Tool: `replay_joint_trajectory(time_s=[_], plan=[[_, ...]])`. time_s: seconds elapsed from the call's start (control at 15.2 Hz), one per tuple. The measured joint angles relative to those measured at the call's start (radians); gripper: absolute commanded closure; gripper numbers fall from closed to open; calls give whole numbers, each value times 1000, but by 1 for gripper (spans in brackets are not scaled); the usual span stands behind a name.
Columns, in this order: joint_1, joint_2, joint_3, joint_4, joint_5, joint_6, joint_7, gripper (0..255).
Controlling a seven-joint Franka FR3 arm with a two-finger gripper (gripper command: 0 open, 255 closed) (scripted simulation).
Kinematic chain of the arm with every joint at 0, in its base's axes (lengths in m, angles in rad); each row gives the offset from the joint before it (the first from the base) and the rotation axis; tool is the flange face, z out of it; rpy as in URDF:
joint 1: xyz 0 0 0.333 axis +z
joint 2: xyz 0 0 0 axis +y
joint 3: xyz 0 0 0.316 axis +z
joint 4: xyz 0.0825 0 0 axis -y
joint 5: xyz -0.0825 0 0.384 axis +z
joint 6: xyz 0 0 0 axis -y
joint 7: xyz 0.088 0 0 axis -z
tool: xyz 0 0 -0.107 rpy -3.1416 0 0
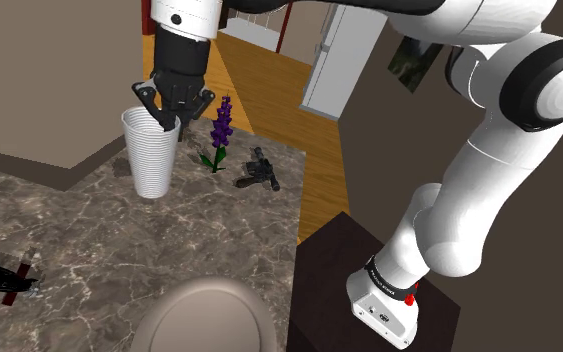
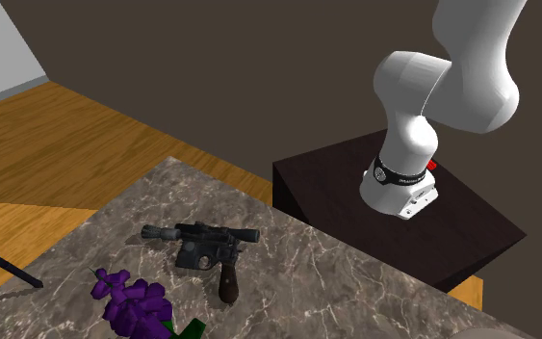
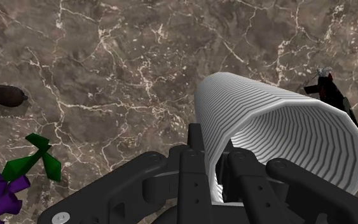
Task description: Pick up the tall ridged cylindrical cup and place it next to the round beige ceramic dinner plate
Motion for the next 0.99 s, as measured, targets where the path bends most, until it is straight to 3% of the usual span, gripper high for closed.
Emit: replay_joint_trajectory(time_s=[0.99], plan=[[1,23,-1,-176,-4,198,-9,255]])
